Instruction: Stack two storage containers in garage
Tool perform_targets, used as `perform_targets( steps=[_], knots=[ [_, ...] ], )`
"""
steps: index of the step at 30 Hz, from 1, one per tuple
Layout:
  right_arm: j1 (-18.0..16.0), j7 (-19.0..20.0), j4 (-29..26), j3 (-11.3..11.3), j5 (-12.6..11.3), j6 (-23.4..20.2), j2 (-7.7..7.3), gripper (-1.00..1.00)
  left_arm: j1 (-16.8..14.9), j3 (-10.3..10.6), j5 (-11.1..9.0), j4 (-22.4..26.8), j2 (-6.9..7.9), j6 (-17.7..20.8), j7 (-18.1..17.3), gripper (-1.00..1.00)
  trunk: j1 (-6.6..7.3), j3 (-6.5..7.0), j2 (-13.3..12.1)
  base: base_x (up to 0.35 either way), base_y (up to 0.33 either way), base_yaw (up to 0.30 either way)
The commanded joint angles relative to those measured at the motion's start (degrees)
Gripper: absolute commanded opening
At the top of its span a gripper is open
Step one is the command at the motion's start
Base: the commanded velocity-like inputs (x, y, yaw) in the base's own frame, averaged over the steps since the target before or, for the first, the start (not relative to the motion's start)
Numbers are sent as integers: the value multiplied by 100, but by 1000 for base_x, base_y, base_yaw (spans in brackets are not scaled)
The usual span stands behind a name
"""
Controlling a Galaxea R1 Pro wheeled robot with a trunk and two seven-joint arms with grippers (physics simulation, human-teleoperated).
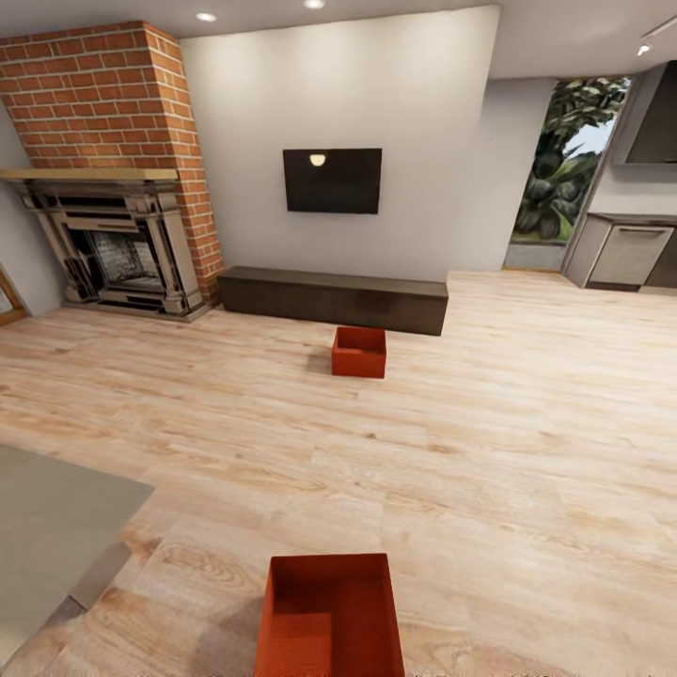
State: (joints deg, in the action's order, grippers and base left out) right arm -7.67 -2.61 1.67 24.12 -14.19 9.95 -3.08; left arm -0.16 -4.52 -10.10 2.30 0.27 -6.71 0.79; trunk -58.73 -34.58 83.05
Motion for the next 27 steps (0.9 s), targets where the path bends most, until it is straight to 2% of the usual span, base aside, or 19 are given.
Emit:
perform_targets(
  steps=[1,27],
  knots=[
    [-6,-3,18,49,-47,33,4,100,-2,-42,3,-1,-1,-14,1,100,0,-14,3,0,0,0],
    [-6,0,18,49,-40,33,9,100,-2,-42,0,-1,-1,-11,0,100,0,-255,3,0,0,0]
  ],
)
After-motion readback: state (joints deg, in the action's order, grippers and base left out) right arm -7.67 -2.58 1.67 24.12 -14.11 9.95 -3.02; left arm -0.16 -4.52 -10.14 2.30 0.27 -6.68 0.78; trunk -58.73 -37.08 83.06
